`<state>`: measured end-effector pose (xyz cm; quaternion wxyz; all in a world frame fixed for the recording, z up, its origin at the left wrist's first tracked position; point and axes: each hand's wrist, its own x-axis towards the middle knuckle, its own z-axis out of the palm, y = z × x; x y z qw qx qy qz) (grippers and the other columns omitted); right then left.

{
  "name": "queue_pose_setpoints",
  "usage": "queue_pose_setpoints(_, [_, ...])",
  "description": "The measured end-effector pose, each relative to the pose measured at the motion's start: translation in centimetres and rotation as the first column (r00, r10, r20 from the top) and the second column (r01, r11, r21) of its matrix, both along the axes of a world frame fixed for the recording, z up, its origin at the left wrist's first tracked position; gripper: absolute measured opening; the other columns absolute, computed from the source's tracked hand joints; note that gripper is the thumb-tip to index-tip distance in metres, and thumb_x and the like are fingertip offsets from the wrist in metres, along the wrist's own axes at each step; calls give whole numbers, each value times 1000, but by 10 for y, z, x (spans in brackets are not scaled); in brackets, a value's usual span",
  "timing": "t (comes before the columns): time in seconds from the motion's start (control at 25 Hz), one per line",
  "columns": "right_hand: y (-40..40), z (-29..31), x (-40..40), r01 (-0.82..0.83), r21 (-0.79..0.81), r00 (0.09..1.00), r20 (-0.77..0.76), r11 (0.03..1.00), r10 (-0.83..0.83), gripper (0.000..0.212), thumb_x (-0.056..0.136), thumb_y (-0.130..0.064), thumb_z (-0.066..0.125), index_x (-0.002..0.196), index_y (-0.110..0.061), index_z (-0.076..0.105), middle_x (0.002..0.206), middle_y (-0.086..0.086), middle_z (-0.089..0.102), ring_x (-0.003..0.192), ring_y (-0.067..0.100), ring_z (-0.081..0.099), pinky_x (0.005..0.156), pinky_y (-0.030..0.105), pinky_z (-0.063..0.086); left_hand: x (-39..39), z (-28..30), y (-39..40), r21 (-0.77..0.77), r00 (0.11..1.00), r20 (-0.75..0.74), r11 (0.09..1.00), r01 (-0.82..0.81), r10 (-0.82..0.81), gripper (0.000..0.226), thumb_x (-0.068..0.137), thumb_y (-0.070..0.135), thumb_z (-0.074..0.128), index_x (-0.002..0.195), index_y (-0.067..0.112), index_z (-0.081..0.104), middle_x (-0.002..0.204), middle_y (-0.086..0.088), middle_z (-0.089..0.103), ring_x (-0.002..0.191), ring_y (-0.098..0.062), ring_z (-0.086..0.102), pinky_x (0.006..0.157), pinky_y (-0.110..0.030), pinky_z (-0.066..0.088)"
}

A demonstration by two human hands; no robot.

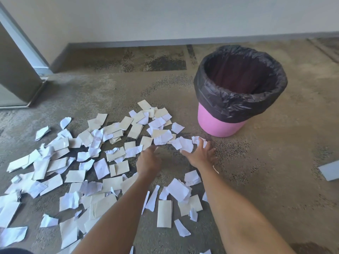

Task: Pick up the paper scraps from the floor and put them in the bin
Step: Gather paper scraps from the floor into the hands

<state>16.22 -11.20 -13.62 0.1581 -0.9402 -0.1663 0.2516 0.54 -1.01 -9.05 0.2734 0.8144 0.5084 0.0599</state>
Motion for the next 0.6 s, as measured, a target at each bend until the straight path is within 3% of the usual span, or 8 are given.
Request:
queue_pose_setpoints(0.08, [22,-5,-6,8,88,997,-83,996,0,104,69,-76,62,151,-37,11,162,8,-6,147,46,-9,115,65,9,-8,2,11,-71,987,87,989,-130,136,6,79,19,58,84,16,58,75,-4,67,75,-33,65,64,-39,57])
queue_pose_setpoints(0.2, [53,-13,-12,-61,107,992,-100,992,72,109,70,-76,61,154,-36,4,163,7,-8,146,46,-14,117,63,2,-14,11,25,-176,918,217,938,-298,333,14,79,31,62,76,18,62,69,-2,66,70,-28,65,64,-36,57])
queue_pose_setpoints(0.28, [64,-19,-15,-114,89,992,-36,990,118,96,79,-69,59,154,-33,11,163,6,-1,146,47,-10,119,59,0,-13,20,32,-232,872,279,909,-345,402,12,79,29,65,72,20,61,69,1,66,68,-23,64,62,-33,55])
queue_pose_setpoints(0.4, [66,-29,-22,-192,32,963,196,981,183,68,91,-55,55,149,-27,33,158,6,21,142,46,13,116,52,23,-8,35,36,-324,808,372,880,-347,456,7,79,20,67,76,25,64,71,5,65,64,-16,61,55,-27,50])
queue_pose_setpoints(0.48, [64,-33,-21,-207,23,927,326,978,188,56,91,-50,58,141,-26,45,148,3,38,128,37,36,102,42,38,0,45,37,-345,788,394,871,-349,472,10,79,16,66,82,25,65,72,6,63,65,-15,60,54,-24,49])
queue_pose_setpoints(0.6, [67,-31,-10,-235,71,914,356,969,195,47,89,-40,65,131,-22,52,134,3,49,114,31,46,91,36,38,20,65,34,-387,754,457,868,-310,473,18,78,8,62,87,23,66,73,6,61,66,-15,60,57,-27,52])
